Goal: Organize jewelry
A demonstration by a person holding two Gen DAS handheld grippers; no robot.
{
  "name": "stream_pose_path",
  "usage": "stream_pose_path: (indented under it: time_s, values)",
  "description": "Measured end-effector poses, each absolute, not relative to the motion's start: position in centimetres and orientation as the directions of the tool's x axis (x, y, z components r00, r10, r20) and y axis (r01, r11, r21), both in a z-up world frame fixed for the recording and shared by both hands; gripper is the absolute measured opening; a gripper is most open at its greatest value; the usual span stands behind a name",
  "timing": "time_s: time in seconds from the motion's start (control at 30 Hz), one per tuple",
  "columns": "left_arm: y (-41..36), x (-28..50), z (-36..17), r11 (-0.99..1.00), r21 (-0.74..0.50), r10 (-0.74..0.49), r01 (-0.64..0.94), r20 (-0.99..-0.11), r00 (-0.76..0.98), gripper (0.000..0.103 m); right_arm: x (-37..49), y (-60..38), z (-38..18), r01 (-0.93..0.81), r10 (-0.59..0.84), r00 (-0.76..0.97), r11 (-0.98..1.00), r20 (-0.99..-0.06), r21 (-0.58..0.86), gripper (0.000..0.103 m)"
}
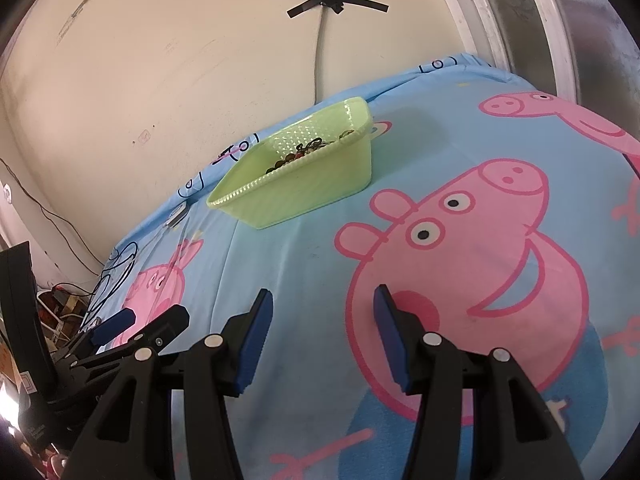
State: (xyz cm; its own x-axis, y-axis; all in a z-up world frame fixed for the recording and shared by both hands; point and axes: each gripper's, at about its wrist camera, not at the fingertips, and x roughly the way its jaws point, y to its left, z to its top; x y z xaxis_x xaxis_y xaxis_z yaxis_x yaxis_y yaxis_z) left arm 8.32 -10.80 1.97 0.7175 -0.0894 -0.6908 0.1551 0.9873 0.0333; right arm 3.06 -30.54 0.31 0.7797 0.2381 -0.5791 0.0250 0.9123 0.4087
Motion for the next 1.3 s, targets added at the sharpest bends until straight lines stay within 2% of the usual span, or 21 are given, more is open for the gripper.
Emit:
stream_pose_path:
  time_s: [0.83,1.23,1.3]
  values:
    - [-10.62,7.73,2.58,0.989,0.048,-0.071,0.138,-0.667,0.742,0.097,2.79,-29.93,0.58,0.014,0.231,0.788,0.920,-0.571,0.392,0.028]
    - [-9.94,7.60,2.70,0.992,0.006,-0.091,0.129,-0.671,0.736,0.097,2.73,-29.85,0.53,0.017,0.229,0.789,0.920,-0.571,0.392,0.028]
    - [-9.92,7.65,2.38,0.994,0.021,-0.065,0.110,-0.689,0.722,0.097,2.73,-29.84,0.52,0.018,0.228,0.789,0.920,-0.571,0.392,0.028]
